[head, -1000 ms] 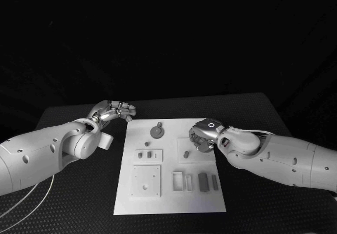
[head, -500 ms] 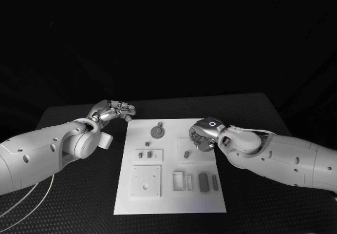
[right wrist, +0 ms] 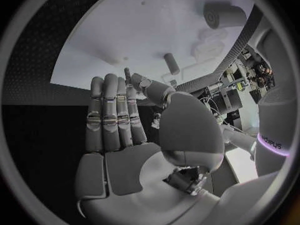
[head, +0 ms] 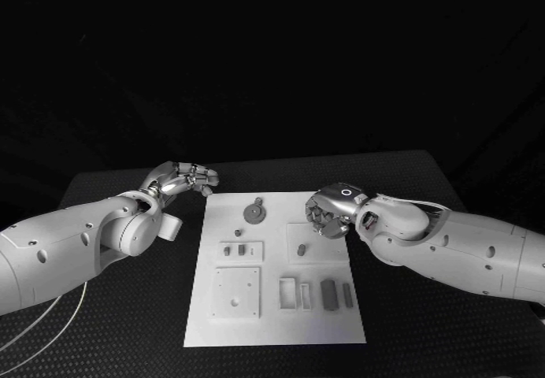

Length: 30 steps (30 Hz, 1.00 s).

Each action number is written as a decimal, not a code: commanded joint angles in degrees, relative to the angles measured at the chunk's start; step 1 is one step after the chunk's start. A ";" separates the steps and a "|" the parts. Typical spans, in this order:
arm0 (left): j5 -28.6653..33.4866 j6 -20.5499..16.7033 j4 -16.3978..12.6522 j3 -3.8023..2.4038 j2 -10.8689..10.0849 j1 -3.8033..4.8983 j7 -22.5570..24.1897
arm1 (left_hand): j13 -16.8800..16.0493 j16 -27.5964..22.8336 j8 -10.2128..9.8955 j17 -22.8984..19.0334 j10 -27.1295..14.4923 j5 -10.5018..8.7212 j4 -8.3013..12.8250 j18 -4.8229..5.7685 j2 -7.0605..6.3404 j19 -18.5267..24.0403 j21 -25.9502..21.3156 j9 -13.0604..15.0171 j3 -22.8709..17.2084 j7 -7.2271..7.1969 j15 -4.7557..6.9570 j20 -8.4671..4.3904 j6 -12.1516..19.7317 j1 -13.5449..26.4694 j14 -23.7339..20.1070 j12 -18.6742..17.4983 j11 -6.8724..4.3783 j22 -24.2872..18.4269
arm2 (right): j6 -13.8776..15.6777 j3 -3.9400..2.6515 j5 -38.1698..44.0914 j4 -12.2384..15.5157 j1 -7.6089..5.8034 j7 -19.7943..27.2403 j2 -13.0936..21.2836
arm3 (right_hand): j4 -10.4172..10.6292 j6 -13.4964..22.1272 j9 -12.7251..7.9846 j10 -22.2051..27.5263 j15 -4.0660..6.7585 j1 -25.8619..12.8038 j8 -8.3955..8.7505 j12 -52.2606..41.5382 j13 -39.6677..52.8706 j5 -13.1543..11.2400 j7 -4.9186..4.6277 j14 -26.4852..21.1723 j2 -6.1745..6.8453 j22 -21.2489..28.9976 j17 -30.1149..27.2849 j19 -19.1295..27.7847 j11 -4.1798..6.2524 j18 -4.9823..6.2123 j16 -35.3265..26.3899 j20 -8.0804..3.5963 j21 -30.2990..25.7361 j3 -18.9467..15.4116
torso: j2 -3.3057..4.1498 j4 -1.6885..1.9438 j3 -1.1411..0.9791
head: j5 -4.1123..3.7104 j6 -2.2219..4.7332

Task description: Assemble the parts on the task board

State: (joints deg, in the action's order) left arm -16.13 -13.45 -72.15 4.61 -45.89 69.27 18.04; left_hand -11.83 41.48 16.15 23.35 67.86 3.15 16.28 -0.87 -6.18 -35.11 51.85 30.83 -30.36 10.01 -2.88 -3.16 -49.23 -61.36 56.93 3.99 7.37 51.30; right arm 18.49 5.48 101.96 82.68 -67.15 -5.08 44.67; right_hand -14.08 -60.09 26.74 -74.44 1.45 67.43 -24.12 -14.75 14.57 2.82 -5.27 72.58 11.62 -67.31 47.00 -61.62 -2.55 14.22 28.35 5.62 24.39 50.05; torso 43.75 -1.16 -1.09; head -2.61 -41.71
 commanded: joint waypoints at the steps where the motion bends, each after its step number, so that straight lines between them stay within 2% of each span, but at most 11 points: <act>1: 0.35 -0.14 -0.07 -0.04 0.07 0.06 0.37 | 0.10 -0.35 -0.44 0.11 -0.52 -0.24 -0.09 -0.74 -0.02 -0.01 -0.31 -0.07 0.42 0.01 0.10 0.29 0.46 0.35 0.50 -0.08 -0.06 0.06 | -2.63 -0.89 -4.84 1.29 -0.34 2.56 0.94 | 0.01 -0.24 0.07 -0.32 0.20 -0.51 -0.09 -0.08 0.14 0.23 -0.09 0.28 0.18 -0.05 0.09 -0.46 0.03 0.78 0.25 -0.05 0.24 0.37 | -0.02 -0.01 0.01 | 0.17 -0.03; 2: 0.35 -0.11 -0.12 -0.04 0.07 0.06 0.38 | 0.10 -0.36 -0.45 0.11 -0.52 -0.24 -0.09 -0.74 -0.01 -0.01 -0.31 -0.07 0.42 0.02 0.10 0.29 0.47 0.35 0.51 -0.08 -0.06 0.07 | -2.46 -1.37 -5.88 1.82 -0.40 2.88 1.33 | 0.02 -0.21 0.09 -0.31 0.19 -0.55 -0.07 -0.05 0.17 0.26 -0.10 0.27 0.14 -0.05 0.11 -0.45 0.02 0.78 0.24 -0.05 0.24 0.36 | -0.02 -0.01 0.01 | 0.17 -0.03; 5: 0.35 -0.17 -0.23 -0.04 0.09 0.06 0.42 | 0.11 -0.40 -0.46 0.13 -0.54 -0.24 -0.09 -0.75 -0.02 -0.01 -0.33 -0.07 0.43 0.04 0.10 0.29 0.51 0.35 0.52 -0.08 -0.06 0.07 | -1.18 -1.81 -8.83 2.72 -0.54 4.49 1.80 | 0.02 -0.16 0.17 -0.27 0.18 -0.66 -0.03 0.04 0.25 0.32 -0.13 0.26 0.02 -0.08 0.17 -0.42 0.00 0.78 0.20 -0.05 0.23 0.29 | -0.01 -0.04 0.08 | 0.36 0.09; 10: 0.51 -0.49 -0.26 -0.05 0.30 0.07 0.60 | 0.13 -0.43 -0.47 0.15 -0.54 -0.24 -0.09 -0.75 -0.01 -0.01 -0.33 -0.07 0.44 0.05 0.10 0.29 0.54 0.35 0.54 -0.07 -0.06 0.08 | 2.29 -1.87 -14.15 3.88 -0.63 6.99 1.14 | -0.05 -0.06 0.30 -0.24 0.17 -0.80 0.05 0.19 0.43 0.50 -0.17 0.23 -0.21 -0.13 0.28 -0.37 -0.03 0.78 0.13 -0.05 0.23 0.16 | -0.05 -0.05 0.06 | 0.92 0.26; 14: 0.86 -0.80 -0.20 -0.05 0.39 0.07 0.79 | 0.13 -0.45 -0.46 0.17 -0.53 -0.24 -0.10 -0.75 0.00 -0.02 -0.34 -0.07 0.44 0.05 0.10 0.29 0.54 0.34 0.57 -0.06 -0.06 0.08 | 3.64 -1.87 -15.45 4.99 -0.61 7.89 0.20 | -0.22 0.03 0.45 -0.22 0.18 -0.93 0.13 0.35 0.63 0.82 -0.20 0.26 -0.44 -0.18 0.41 -0.38 -0.05 0.78 0.07 -0.07 0.24 0.00 | -0.03 0.01 0.02 | 1.59 0.24; 15: 0.95 -1.00 -0.10 -0.05 0.56 0.08 0.90 | 0.13 -0.46 -0.46 0.18 -0.52 -0.24 -0.10 -0.75 0.01 -0.03 -0.34 -0.06 0.44 0.05 0.10 0.29 0.54 0.34 0.58 -0.05 -0.06 0.08 | 3.70 -1.87 -15.54 5.18 -0.61 8.03 -0.30 | -0.27 0.04 0.51 -0.22 0.18 -0.96 0.15 0.40 0.69 0.94 -0.20 0.27 -0.50 -0.19 0.46 -0.40 -0.06 0.78 0.05 -0.08 0.25 -0.04 | 0.01 0.02 0.02 | 2.23 0.21; 20: 1.76 -1.76 0.57 -0.05 1.15 0.28 1.36 | 0.14 -0.52 -0.40 0.23 -0.46 -0.24 -0.09 -0.76 0.02 -0.04 -0.36 -0.03 0.44 0.03 0.12 0.28 0.47 0.30 0.64 0.01 -0.09 0.10 | 3.58 -1.87 -15.15 5.59 -0.41 8.31 -2.63 | -0.42 0.08 0.66 -0.22 0.19 -1.07 0.20 0.53 0.87 1.21 -0.22 0.30 -0.63 -0.22 0.56 -0.43 -0.07 0.78 0.00 -0.10 0.25 -0.18 | -0.09 -0.05 0.09 | 3.79 0.19; 23: 1.78 -2.00 0.74 -0.05 1.28 0.42 1.50 | 0.13 -0.56 -0.33 0.29 -0.37 -0.24 -0.07 -0.77 0.01 -0.04 -0.38 0.00 0.43 0.00 0.13 0.28 0.39 0.24 0.70 0.06 -0.14 0.11 | 3.50 -1.87 -14.69 5.83 0.01 8.38 -3.55 | -0.47 0.11 0.70 -0.22 0.19 -1.10 0.23 0.58 0.92 1.28 -0.23 0.31 -0.69 -0.24 0.60 -0.43 -0.07 0.78 -0.02 -0.11 0.26 -0.22 | -0.10 -0.05 0.12 | 4.36 -0.02; 24: 1.91 -2.30 0.79 -0.05 1.26 0.48 1.53 | 0.13 -0.58 -0.32 0.30 -0.35 -0.24 -0.07 -0.77 0.01 -0.05 -0.39 0.01 0.43 -0.01 0.13 0.28 0.37 0.23 0.71 0.08 -0.14 0.11 | 3.53 -1.87 -14.15 5.72 0.36 8.47 -4.33 | -0.48 0.11 0.71 -0.22 0.19 -1.10 0.23 0.59 0.94 1.30 -0.23 0.31 -0.70 -0.24 0.61 -0.44 -0.07 0.78 -0.03 -0.11 0.26 -0.23 | -0.04 -0.07 0.11 | 4.94 -0.08; 27: 2.34 -2.48 1.25 -0.05 1.70 0.63 1.64 | 0.13 -0.61 -0.29 0.32 -0.30 -0.24 -0.08 -0.77 0.00 -0.05 -0.40 0.02 0.44 -0.03 0.13 0.28 0.34 0.22 0.73 0.11 -0.17 0.11 | 3.49 -1.83 -13.51 5.27 1.17 8.55 -5.41 | -0.55 0.13 0.77 -0.22 0.20 -1.12 0.25 0.64 1.00 1.36 -0.23 0.32 -0.75 -0.25 0.64 -0.44 -0.07 0.78 -0.05 -0.12 0.26 -0.27 | -0.01 -0.12 0.12 | 5.98 -0.13; 30: 2.57 -2.70 1.61 -0.05 1.96 0.75 1.66 | 0.13 -0.67 -0.24 0.35 -0.24 -0.24 -0.07 -0.76 -0.02 -0.04 -0.43 0.05 0.43 -0.06 0.13 0.28 0.27 0.19 0.73 0.14 -0.19 0.12 | 3.49 -1.55 -12.11 4.29 2.09 8.67 -7.13 | -0.60 0.14 0.81 -0.23 0.20 -1.13 0.27 0.67 1.05 1.40 -0.23 0.33 -0.80 -0.26 0.67 -0.45 -0.08 0.78 -0.07 -0.12 0.27 -0.30 | -0.07 0.04 0.14 | 7.07 -0.49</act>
State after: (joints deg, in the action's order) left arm -14.69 -15.20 -70.60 4.60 -44.11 69.88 18.56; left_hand -11.78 41.04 15.93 23.64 67.87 3.15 16.13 -0.86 -6.19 -35.12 51.66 30.82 -30.22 10.22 -2.78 -3.16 -49.02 -61.36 57.23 3.99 7.36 51.34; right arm 21.62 3.81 88.14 87.35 -65.46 2.42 38.10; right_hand -14.39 -60.00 27.49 -74.42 1.41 66.42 -24.06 -14.30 15.52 4.00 -5.34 72.59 11.09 -67.52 47.59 -61.61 -2.57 14.13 28.35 5.63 24.39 49.73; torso 43.69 -1.23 -0.97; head 3.46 -41.91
